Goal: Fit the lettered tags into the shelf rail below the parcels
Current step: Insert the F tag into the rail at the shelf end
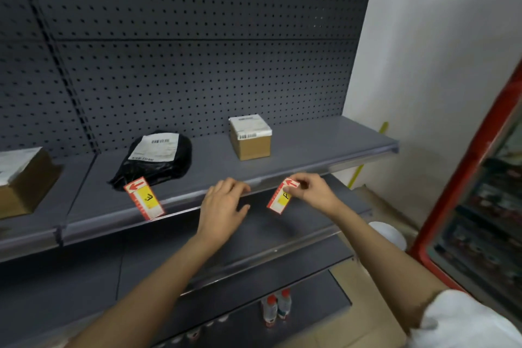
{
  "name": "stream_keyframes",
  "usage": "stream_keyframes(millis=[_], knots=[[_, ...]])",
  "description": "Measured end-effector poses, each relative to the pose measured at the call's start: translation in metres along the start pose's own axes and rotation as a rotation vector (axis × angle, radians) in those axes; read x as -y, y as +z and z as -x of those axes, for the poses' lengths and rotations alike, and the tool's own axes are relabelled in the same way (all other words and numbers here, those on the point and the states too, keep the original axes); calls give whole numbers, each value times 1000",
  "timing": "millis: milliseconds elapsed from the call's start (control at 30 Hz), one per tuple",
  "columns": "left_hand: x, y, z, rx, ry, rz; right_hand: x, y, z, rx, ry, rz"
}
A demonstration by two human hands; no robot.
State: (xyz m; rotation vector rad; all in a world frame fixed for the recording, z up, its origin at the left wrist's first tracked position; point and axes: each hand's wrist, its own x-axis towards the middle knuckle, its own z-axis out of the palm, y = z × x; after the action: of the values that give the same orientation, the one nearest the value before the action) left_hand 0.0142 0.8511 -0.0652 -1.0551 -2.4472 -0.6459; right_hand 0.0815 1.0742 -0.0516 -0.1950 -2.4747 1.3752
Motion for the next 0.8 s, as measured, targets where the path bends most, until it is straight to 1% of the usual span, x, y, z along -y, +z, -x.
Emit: stream_keyframes(millis=[67,133,233,367,567,700,800], knots=[[-6,10,-10,7,-38,-55,2,-11,-11,-43,-31,-12],[-10,20,-17,5,-77,-90,2,-18,-24,-45,-65,3],[-14,33,-26,7,-123,-137,4,-24,-44,-3,-112,30],[-19,42,-37,-34,-180,-198,10,-26,-67,43,-160,14],[-25,52,-43,-45,-194,-332,3,-20,-87,126,-224,-54],[-26,56,-43,-50,-211,-340,-1,-13,-94,151,-247,-48],[-27,59,-38,-81,-223,-269,-7,-6,-95,146,-258,4]])
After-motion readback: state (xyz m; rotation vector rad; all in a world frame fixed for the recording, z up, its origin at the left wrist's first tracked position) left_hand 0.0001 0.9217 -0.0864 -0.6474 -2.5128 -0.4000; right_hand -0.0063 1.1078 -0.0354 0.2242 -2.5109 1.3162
